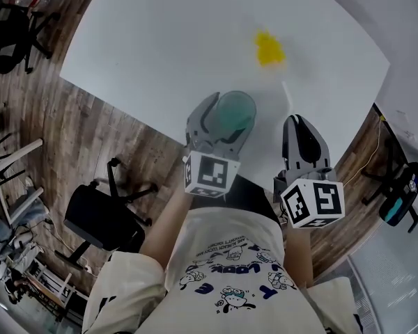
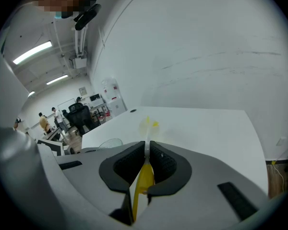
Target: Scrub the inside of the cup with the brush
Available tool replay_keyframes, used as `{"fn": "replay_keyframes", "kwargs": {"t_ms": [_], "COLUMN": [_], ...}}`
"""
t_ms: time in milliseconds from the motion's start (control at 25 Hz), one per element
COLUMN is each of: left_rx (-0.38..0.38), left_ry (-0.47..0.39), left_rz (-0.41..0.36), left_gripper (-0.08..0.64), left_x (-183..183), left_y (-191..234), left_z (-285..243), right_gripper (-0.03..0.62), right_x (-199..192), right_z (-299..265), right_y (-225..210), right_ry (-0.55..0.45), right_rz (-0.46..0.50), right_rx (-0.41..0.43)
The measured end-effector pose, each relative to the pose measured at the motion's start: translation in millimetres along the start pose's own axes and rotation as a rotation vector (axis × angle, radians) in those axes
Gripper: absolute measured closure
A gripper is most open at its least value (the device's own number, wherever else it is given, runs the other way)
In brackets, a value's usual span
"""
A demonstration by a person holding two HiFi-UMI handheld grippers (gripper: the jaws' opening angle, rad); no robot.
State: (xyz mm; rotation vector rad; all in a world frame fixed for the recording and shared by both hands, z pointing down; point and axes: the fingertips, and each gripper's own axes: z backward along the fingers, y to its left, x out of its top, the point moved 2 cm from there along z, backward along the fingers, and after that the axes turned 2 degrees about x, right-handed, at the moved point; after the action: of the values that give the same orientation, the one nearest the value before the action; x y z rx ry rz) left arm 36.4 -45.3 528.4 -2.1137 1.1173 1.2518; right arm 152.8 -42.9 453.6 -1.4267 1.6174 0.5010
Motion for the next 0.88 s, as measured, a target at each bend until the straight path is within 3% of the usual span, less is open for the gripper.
{"fn": "replay_keyframes", "kwargs": {"t_ms": [440,880], "left_rx": [-0.005,-0.008], "left_ry": [-0.044,-0.031], "left_rz": [-0.006,-0.108], "left_gripper": [0.204,0.206], "left_x": [1.2,28.1], "left_y": [6.4,24.2], "left_z": [0.4,19.9], "right_gripper": [0.546,0.546], "right_x": [1.2,22.2], "right_z": [3.1,17.5], "right_y": [1.8,17.9], "right_ry": [-0.004,-0.041], "right_rz": [-0.002,-0.004], "right_rx": [-0.002,0.062]}}
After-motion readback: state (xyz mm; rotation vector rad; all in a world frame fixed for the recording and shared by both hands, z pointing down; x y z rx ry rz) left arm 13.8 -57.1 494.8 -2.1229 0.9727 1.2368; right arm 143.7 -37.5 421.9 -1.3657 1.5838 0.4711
